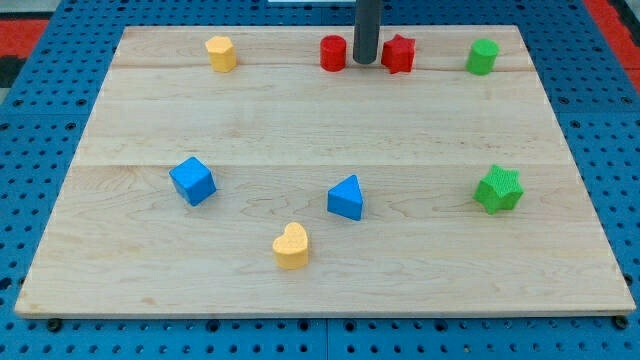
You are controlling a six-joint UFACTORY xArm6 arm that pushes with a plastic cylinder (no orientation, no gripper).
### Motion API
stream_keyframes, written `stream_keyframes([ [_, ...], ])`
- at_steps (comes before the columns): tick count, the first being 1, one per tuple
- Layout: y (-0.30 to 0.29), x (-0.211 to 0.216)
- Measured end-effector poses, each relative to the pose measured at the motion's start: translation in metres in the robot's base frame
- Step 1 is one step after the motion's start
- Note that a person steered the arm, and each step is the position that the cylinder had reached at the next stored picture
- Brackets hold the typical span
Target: Place the arm at the right center of the board
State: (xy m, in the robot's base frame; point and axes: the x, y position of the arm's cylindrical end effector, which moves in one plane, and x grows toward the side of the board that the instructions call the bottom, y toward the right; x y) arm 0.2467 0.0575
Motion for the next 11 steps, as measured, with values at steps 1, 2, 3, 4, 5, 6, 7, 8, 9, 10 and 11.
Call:
stream_keyframes([
  [1,0.005,-0.016],
  [2,0.027,-0.010],
  [3,0.028,-0.001],
  [4,0.028,-0.001],
  [5,0.015,-0.015],
  [6,-0.008,-0.030],
  [7,-0.008,-0.014],
  [8,-0.001,0.008],
  [9,-0.001,0.032],
  [10,-0.001,0.062],
  [11,0.019,0.084],
])
